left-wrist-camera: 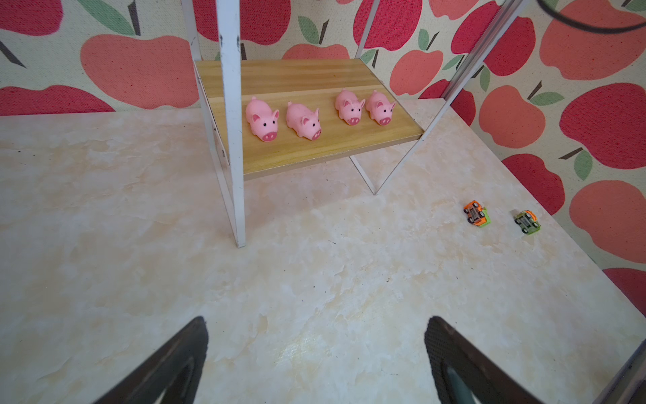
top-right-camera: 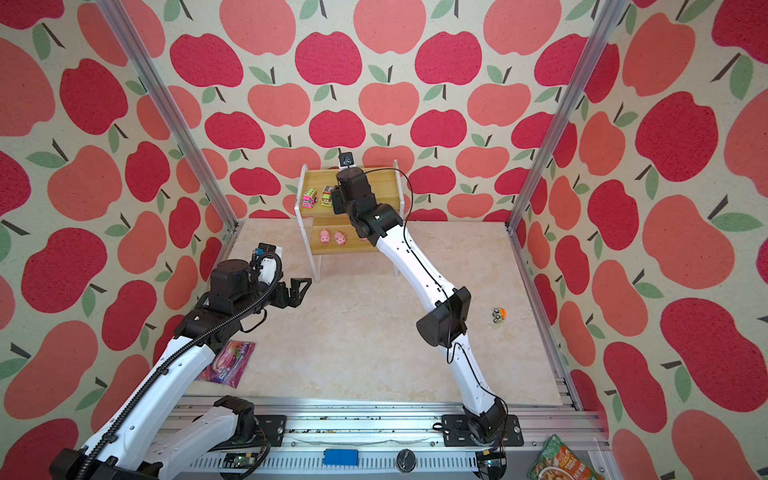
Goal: Organize plastic toys on shelves
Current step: Place the plastic toy on the shelf, then pick up the plastic toy from the middle-right of the table.
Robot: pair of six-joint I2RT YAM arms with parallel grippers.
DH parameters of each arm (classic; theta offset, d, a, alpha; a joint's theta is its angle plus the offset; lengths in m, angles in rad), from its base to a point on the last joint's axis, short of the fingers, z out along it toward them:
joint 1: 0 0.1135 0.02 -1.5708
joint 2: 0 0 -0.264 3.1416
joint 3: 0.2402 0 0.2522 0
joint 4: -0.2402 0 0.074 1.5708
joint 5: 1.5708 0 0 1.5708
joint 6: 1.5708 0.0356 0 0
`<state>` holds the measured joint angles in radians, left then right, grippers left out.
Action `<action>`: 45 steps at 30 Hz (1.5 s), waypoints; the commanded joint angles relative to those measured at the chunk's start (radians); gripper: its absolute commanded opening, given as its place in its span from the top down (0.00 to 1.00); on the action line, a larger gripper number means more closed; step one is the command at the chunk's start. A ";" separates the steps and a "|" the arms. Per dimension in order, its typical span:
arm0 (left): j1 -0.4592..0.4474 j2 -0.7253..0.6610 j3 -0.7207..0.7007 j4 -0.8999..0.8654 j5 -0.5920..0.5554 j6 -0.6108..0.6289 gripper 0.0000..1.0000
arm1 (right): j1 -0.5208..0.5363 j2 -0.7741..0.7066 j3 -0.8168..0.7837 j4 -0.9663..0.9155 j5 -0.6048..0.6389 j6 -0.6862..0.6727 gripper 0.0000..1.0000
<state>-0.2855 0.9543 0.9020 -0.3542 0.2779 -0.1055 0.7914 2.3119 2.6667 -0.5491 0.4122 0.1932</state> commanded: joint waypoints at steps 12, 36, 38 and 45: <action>0.003 -0.012 -0.005 0.018 -0.008 0.021 0.01 | -0.010 -0.013 0.061 0.072 0.002 -0.053 0.50; -0.037 0.061 -0.008 -0.005 -0.016 0.009 0.01 | -0.211 -0.857 -0.965 0.263 0.061 -0.137 0.13; -0.048 0.071 -0.005 -0.007 -0.014 0.010 0.01 | -0.278 -0.937 -1.103 0.231 0.036 -0.071 0.14; -0.123 0.094 -0.007 -0.016 -0.031 0.023 0.01 | -0.492 -1.065 -1.469 0.146 -0.108 0.158 0.17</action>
<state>-0.3763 1.0409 0.8997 -0.3565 0.2668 -0.0952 0.3435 1.2606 1.2850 -0.3443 0.3904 0.2073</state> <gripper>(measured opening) 0.992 0.838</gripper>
